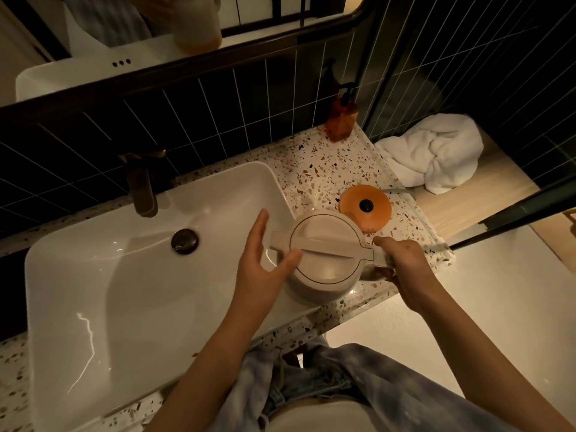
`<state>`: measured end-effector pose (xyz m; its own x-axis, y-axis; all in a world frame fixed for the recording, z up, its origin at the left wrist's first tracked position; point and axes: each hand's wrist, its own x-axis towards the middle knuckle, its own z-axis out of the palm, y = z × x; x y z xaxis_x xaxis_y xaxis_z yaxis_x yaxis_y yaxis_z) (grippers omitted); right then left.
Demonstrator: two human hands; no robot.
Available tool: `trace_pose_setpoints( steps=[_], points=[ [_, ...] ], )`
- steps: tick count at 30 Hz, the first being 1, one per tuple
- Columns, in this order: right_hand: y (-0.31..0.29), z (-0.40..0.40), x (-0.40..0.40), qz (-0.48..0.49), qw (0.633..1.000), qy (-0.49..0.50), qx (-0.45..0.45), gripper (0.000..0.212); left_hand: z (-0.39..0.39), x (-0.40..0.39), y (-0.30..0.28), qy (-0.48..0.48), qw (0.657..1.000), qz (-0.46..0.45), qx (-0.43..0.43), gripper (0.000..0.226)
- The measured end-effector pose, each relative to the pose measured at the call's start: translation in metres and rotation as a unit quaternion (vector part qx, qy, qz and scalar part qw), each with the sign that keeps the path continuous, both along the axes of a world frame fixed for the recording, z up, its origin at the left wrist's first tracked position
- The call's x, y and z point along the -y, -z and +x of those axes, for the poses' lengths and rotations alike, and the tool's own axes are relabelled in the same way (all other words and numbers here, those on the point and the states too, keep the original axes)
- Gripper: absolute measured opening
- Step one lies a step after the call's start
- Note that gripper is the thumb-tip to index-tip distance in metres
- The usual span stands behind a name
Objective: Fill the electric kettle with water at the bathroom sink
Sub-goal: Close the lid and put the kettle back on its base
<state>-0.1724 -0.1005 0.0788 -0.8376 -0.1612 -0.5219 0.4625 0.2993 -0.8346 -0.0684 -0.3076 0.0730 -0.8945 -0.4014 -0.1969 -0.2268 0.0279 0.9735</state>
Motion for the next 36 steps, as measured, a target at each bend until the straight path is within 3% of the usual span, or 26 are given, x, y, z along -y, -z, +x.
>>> trace_pose_setpoints(
  steps=[2, 5, 7, 10, 14, 18, 20, 23, 25, 30, 33, 36],
  points=[
    [0.005, -0.001, 0.000, 0.006, 1.000, 0.006, 0.005, 0.087, 0.000, -0.006, 0.005, 0.001, 0.996, 0.070, 0.048, 0.067],
    [0.000, -0.001, 0.003, -0.003, 1.000, 0.019, 0.016, 0.077, 0.001, -0.015, 0.007, 0.020, 0.991, 0.114, 0.074, 0.060],
    [-0.001, 0.000, 0.003, -0.019, 0.999, 0.029, 0.016, 0.063, 0.000, -0.018, 0.008, 0.026, 0.989, 0.125, 0.076, 0.059],
    [0.006, -0.004, -0.003, -0.053, 0.998, 0.035, 0.018, 0.063, -0.004, -0.023, 0.003, 0.037, 0.987, 0.138, 0.077, 0.059],
    [0.011, -0.008, -0.010, -0.104, 0.992, 0.059, 0.036, 0.043, -0.010, -0.036, 0.002, 0.015, 0.988, 0.137, 0.067, 0.063],
    [0.016, -0.016, -0.030, -0.114, 0.991, 0.053, 0.041, 0.029, -0.026, -0.058, -0.002, -0.017, 0.990, 0.123, 0.067, 0.038],
    [0.016, -0.026, -0.047, -0.125, 0.990, 0.046, 0.043, 0.039, -0.038, -0.074, -0.005, -0.031, 0.990, 0.125, 0.065, 0.035],
    [0.015, -0.056, -0.077, -0.113, 0.992, 0.040, 0.032, 0.033, -0.063, -0.106, -0.010, -0.067, 0.987, 0.133, 0.061, 0.035],
    [0.012, -0.082, -0.097, -0.075, 0.997, 0.008, 0.029, 0.061, -0.080, -0.130, -0.010, -0.096, 0.982, 0.152, 0.056, 0.039],
    [0.003, -0.141, -0.127, -0.029, 0.999, 0.000, 0.016, 0.031, -0.127, -0.174, -0.005, -0.143, 0.970, 0.188, 0.053, 0.043],
    [0.008, -0.162, -0.138, -0.067, 0.997, -0.031, -0.019, 0.043, -0.150, -0.187, -0.001, -0.150, 0.966, 0.202, 0.066, 0.043],
    [0.016, -0.178, -0.140, -0.078, 0.996, -0.041, -0.018, 0.042, -0.168, -0.192, 0.009, -0.165, 0.957, 0.227, 0.072, 0.047]
  ],
)
